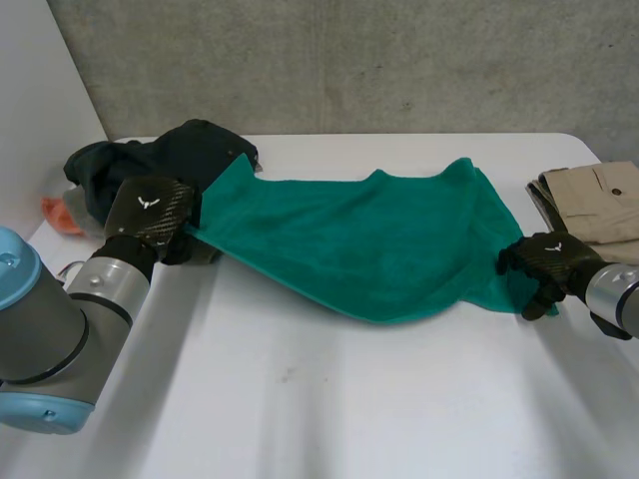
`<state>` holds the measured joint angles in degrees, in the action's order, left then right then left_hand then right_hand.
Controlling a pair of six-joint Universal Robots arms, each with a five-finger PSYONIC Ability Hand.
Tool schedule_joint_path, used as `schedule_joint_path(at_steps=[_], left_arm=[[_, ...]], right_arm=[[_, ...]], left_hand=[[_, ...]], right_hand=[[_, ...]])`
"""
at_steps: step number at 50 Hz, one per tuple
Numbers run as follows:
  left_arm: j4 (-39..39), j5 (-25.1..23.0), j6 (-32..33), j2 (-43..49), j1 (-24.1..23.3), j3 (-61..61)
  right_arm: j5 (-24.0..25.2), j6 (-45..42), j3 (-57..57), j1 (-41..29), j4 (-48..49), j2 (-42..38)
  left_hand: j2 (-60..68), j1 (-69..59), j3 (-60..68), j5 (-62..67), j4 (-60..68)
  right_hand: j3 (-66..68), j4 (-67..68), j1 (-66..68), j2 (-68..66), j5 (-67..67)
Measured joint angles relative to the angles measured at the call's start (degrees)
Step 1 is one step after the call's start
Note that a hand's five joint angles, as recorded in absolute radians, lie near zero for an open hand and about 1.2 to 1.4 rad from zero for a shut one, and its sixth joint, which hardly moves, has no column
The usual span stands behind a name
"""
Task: Fold the laundry.
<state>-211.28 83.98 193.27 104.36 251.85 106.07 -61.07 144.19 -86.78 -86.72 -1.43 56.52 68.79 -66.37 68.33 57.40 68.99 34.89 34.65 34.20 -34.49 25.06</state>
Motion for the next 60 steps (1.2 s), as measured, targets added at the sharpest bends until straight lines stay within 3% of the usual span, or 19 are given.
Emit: schedule_joint_path(at_steps=[12, 50, 60], left_arm=[[-0.26, -0.12, -0.07, 0.08, 0.41, -0.17], [-0.32, -0.21, -0.45, 0.25, 0.39, -0.43], [-0.32, -0.32, -0.5, 0.35, 0.48, -0.42]], right_arm=[[-0.43, -1.94, 4.4, -1.21, 0.86, -5.14], [-2.34, -2.32, 11.57, -3.28, 5.21, -10.56], [-3.18, -1.75, 14.41, -4.3, 5.21, -11.79]], left_hand=[[0.0, 0.0, 0.0, 0.0, 0.0], [0.0, 0.0, 0.0, 0.0, 0.0], [0.0, 0.0, 0.0, 0.0, 0.0]], right_hand=[[4.21, 4.29, 4.77, -4.0, 3.94], [12.58, 12.96, 13.4, -13.13, 4.82], [16.95, 17.32, 17.51, -17.35, 16.38]])
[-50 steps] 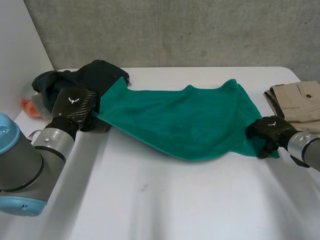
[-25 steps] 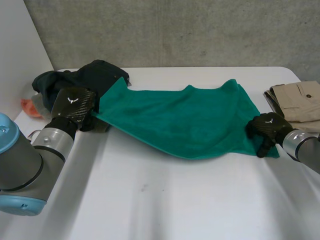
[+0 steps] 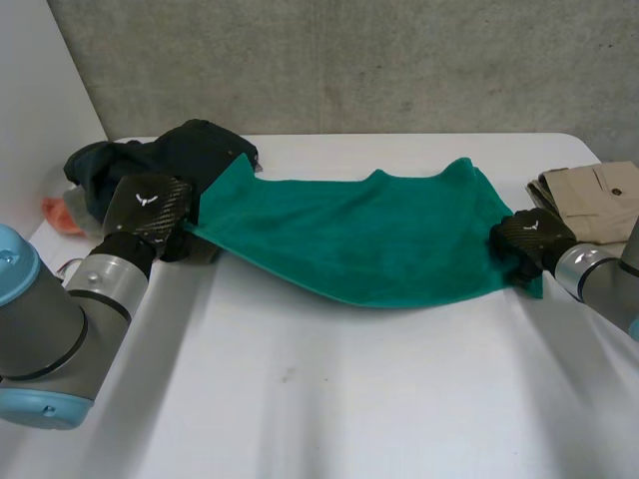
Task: Fold the laundry.
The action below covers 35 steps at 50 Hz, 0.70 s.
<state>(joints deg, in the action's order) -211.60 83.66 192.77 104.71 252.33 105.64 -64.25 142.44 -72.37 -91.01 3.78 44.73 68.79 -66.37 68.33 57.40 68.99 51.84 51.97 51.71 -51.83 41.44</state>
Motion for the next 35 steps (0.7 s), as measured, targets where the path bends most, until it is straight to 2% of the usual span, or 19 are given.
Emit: schedule_joint_path(at_steps=[5, 10, 17, 22, 29, 31, 35], left_arm=[[-0.02, -0.13, -0.02, 0.11, -0.02, 0.06], [0.17, -0.17, -0.02, 0.1, -0.06, 0.01], [3.87, -0.15, 0.48, -2.36, 0.09, 0.27], [15.17, -0.57, 3.6, -7.48, 0.97, 1.19], [42.59, -1.79, 17.3, -13.43, 3.98, 3.29], [50.07, -2.13, 21.78, -14.15, 5.06, 3.73], [55.93, -2.91, 26.13, -14.26, 5.82, 3.62]], right_arm=[[-0.59, -0.08, 1.2, -0.29, -0.05, -0.93], [-1.69, 0.21, 1.89, -0.23, -1.3, 0.06], [-2.05, -1.69, -1.3, 1.31, -9.92, 8.8], [-3.28, -8.93, -5.76, 4.22, -21.48, 16.57], [-7.95, -27.35, -14.27, 10.36, -41.3, 23.51], [-8.56, -31.96, -16.49, 11.78, -44.58, 24.47], [-8.51, -35.3, -18.39, 12.43, -45.6, 24.81]], left_hand=[[0.0, 0.0, 0.0, 0.0, 0.0], [0.0, 0.0, 0.0, 0.0, 0.0], [0.0, 0.0, 0.0, 0.0, 0.0], [0.0, 0.0, 0.0, 0.0, 0.0], [0.0, 0.0, 0.0, 0.0, 0.0], [0.0, 0.0, 0.0, 0.0, 0.0], [0.0, 0.0, 0.0, 0.0, 0.0]], right_hand=[[14.34, 14.47, 12.8, -14.66, 14.25], [16.15, 16.51, 12.8, -15.54, 15.5], [16.16, 16.55, 12.8, -15.54, 15.5], [16.16, 16.66, 12.8, -15.54, 15.85], [16.16, 16.68, 12.8, -15.54, 15.84], [16.16, 16.68, 12.8, -15.54, 15.94], [16.16, 16.68, 12.8, -15.54, 15.84]])
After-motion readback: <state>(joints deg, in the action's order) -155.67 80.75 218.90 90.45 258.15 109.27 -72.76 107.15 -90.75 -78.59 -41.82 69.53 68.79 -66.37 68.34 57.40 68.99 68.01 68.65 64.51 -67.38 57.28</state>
